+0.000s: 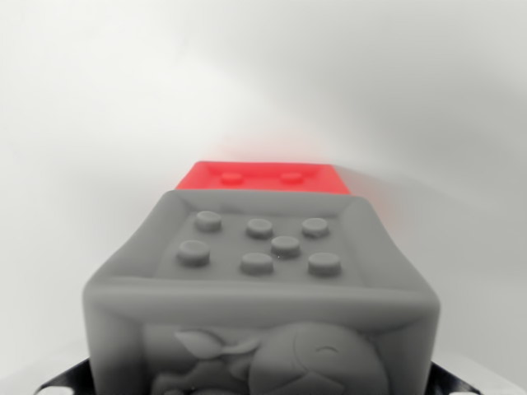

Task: Destack cube

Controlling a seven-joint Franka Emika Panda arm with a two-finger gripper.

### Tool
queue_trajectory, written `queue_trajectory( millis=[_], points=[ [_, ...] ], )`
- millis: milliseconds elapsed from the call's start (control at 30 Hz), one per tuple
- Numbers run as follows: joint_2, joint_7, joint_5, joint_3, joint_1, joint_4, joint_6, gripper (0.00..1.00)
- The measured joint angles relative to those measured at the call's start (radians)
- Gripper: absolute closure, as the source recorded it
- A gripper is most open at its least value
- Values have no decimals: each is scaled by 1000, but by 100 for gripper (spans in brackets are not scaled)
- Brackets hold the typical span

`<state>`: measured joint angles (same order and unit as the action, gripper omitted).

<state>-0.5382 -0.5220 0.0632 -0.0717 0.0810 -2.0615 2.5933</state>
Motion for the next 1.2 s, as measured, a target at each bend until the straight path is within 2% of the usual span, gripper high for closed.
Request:
queue_trajectory(
  millis=[567,1200],
  points=[
    [15,0,0,0,0,-2,-10,100],
    [105,3,-5,-5,-2,-9,-89,100]
  ],
)
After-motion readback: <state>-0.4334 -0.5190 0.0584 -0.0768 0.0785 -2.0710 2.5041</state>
